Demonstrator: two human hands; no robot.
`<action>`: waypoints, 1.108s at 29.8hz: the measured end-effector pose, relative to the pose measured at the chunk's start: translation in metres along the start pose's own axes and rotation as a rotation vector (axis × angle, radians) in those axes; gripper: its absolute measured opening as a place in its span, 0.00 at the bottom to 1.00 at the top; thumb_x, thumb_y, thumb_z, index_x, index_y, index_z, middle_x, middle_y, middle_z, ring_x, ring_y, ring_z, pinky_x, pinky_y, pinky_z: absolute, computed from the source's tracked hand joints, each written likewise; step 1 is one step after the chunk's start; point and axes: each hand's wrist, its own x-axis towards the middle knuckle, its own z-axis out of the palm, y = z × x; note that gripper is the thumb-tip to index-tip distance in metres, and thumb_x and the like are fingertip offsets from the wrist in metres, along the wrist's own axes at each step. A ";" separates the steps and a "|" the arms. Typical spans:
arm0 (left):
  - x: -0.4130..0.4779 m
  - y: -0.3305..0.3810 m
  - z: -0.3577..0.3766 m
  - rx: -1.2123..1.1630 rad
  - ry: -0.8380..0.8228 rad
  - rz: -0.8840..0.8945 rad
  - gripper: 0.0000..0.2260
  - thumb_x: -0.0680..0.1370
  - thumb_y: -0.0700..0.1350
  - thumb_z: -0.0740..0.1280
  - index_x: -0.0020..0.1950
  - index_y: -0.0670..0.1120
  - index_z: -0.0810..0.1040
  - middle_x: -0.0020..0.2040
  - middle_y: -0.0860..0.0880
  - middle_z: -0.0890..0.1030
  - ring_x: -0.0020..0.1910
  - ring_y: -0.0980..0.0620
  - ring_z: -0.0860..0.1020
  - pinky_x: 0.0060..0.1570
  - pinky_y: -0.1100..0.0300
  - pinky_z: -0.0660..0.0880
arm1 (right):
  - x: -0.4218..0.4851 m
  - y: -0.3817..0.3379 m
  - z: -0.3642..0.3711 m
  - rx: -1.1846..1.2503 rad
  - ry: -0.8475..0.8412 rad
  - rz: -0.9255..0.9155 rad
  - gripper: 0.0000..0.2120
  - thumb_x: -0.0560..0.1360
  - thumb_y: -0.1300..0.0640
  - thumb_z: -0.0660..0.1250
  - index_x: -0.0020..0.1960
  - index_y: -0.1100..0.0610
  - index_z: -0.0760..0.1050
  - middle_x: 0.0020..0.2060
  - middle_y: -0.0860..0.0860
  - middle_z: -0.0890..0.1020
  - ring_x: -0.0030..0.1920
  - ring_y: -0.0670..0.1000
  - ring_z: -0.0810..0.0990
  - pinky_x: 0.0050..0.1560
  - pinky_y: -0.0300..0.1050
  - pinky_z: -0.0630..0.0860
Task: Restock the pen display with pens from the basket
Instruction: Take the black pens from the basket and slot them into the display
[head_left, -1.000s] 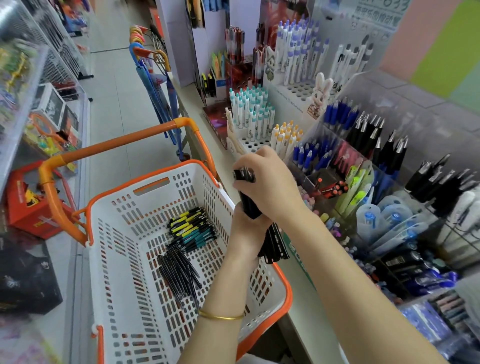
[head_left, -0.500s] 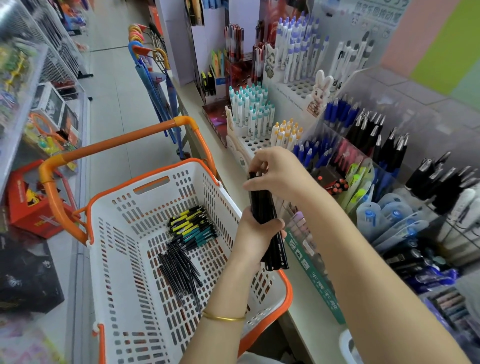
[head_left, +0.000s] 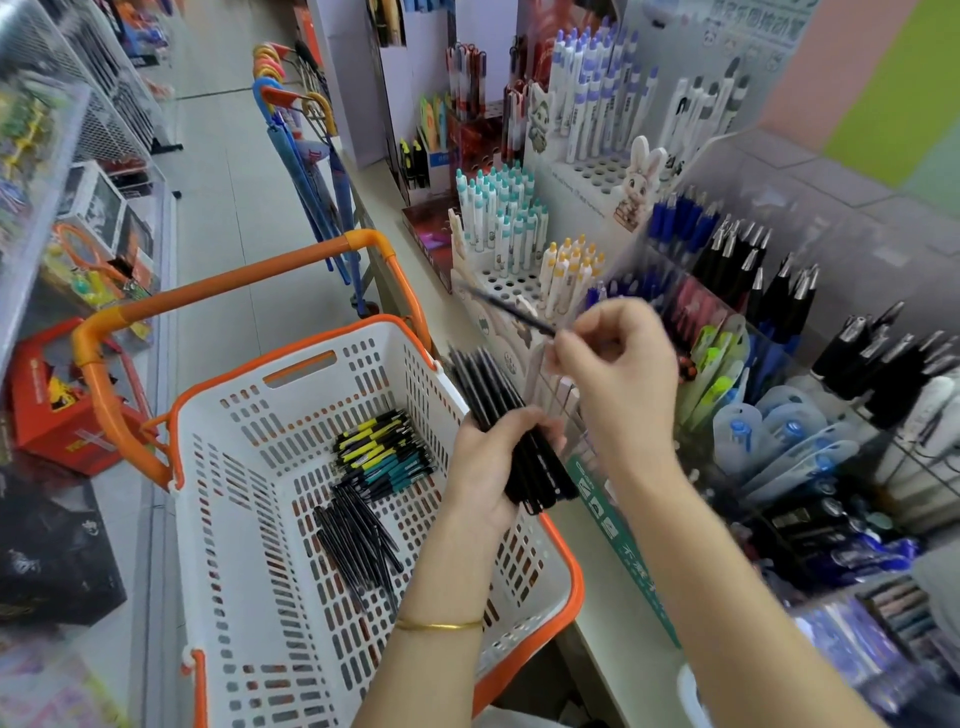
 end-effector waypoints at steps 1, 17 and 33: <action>0.002 0.001 0.001 -0.039 0.026 0.004 0.07 0.76 0.33 0.67 0.53 0.38 0.74 0.35 0.44 0.82 0.34 0.48 0.82 0.43 0.51 0.81 | -0.011 0.008 0.001 -0.059 -0.005 -0.011 0.10 0.71 0.66 0.68 0.40 0.51 0.71 0.38 0.51 0.79 0.41 0.54 0.81 0.45 0.56 0.78; 0.006 0.003 -0.009 -0.015 0.173 0.117 0.20 0.74 0.39 0.72 0.64 0.35 0.74 0.48 0.40 0.82 0.42 0.45 0.84 0.39 0.53 0.81 | -0.030 0.028 -0.003 -0.461 -0.408 -0.059 0.09 0.74 0.62 0.65 0.49 0.53 0.81 0.40 0.47 0.77 0.42 0.39 0.71 0.41 0.28 0.65; -0.001 -0.006 -0.005 0.328 -0.165 0.109 0.07 0.76 0.33 0.68 0.50 0.41 0.73 0.36 0.43 0.77 0.33 0.47 0.78 0.34 0.56 0.77 | 0.051 -0.010 0.021 -0.486 -0.759 0.095 0.12 0.79 0.58 0.62 0.59 0.57 0.80 0.48 0.48 0.79 0.49 0.47 0.77 0.42 0.32 0.73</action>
